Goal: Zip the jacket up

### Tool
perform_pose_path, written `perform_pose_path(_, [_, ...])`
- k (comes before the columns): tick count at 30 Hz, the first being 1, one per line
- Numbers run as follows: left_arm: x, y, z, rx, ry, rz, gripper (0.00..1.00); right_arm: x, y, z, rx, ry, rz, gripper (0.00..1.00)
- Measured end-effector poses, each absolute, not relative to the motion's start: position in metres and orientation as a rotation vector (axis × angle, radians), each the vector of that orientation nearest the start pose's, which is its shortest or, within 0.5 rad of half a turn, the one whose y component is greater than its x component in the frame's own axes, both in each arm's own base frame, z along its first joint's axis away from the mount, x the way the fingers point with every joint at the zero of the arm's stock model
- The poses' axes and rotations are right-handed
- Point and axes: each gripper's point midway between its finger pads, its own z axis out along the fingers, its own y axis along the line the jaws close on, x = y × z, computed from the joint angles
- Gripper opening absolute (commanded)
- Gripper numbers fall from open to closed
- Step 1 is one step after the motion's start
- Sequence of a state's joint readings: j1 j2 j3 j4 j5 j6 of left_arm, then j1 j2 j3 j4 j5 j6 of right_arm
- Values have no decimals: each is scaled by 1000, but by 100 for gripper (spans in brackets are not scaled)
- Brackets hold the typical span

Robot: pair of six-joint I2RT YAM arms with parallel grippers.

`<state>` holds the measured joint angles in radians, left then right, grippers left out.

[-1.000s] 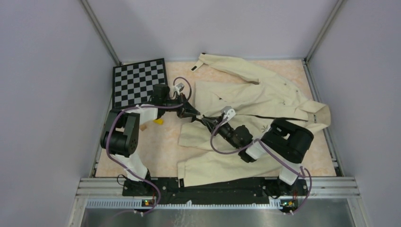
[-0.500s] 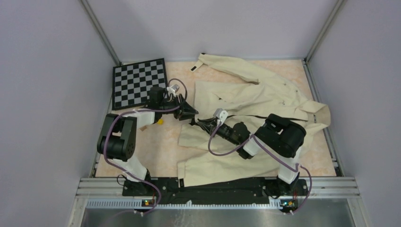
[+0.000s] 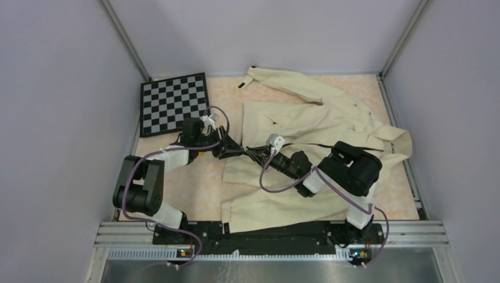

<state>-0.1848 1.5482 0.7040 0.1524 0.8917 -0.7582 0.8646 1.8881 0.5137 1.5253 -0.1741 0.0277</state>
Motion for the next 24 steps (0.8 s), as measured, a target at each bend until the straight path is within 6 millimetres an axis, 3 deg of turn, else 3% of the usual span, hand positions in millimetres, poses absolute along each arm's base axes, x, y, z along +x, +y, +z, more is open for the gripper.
perform_pose_path(4, [289, -213, 109, -154, 2353, -1499, 36, 275, 369, 131, -734, 1285, 857, 0])
perform_pose_path(12, [281, -235, 102, -94, 2377, -1561, 32, 275, 372, 135, -733, 1276, 869, 0])
perform_pose_path(19, [285, -244, 104, -61, 2373, -1565, 0, 276, 372, 134, -741, 1276, 859, 0])
perform_pose_path(24, [299, -237, 106, -84, 2358, -1514, 0, 285, 362, 132, -742, 1275, 826, 0])
